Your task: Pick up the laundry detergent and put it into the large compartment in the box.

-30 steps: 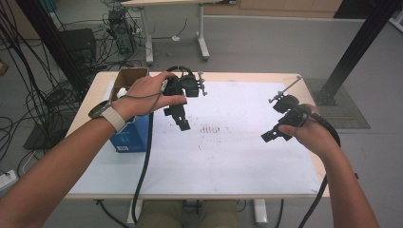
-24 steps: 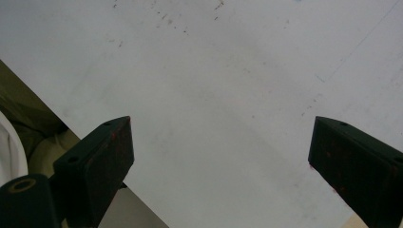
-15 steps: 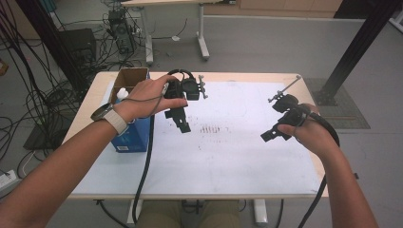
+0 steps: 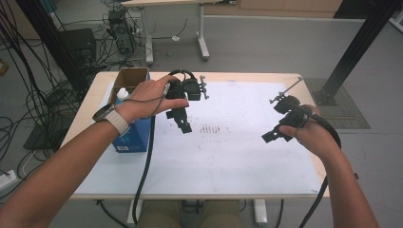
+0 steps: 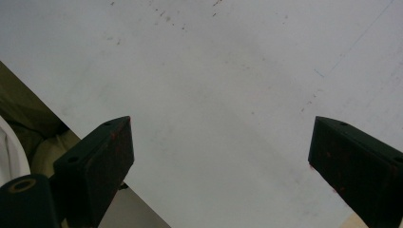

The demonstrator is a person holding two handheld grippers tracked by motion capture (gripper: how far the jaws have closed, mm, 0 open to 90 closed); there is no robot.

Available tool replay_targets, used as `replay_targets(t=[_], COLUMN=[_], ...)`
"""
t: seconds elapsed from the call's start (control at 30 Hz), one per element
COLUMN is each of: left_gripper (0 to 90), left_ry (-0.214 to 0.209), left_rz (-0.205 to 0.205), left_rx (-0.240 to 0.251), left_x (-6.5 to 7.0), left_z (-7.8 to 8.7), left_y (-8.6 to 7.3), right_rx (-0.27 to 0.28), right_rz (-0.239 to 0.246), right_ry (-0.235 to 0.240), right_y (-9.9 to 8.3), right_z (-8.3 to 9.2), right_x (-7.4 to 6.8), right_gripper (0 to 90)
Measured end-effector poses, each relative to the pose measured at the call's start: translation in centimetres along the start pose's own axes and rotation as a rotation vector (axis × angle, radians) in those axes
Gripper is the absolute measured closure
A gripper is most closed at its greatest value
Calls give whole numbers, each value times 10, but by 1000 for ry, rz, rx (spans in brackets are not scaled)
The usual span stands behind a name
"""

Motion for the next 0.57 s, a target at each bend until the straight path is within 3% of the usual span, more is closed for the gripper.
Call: replay_targets(t=[0.57], left_gripper=[52], left_ry=[4], left_rz=[4], left_rx=[-1], left_x=[1], left_z=[1], left_y=[0], right_rx=[6], right_rz=[-7], right_ry=[-5], right_y=[-7], right_z=[1], right_x=[-2], right_gripper=[78])
Point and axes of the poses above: each handheld gripper's, and its own axes: z roughly backward along the jaws, y roughly out of its top, x roughly to its right, the point moved 1 cm from there along -z, roughly forward along the jaws, and after that the axes turned 12 degrees about z, right-handed, at the moved point
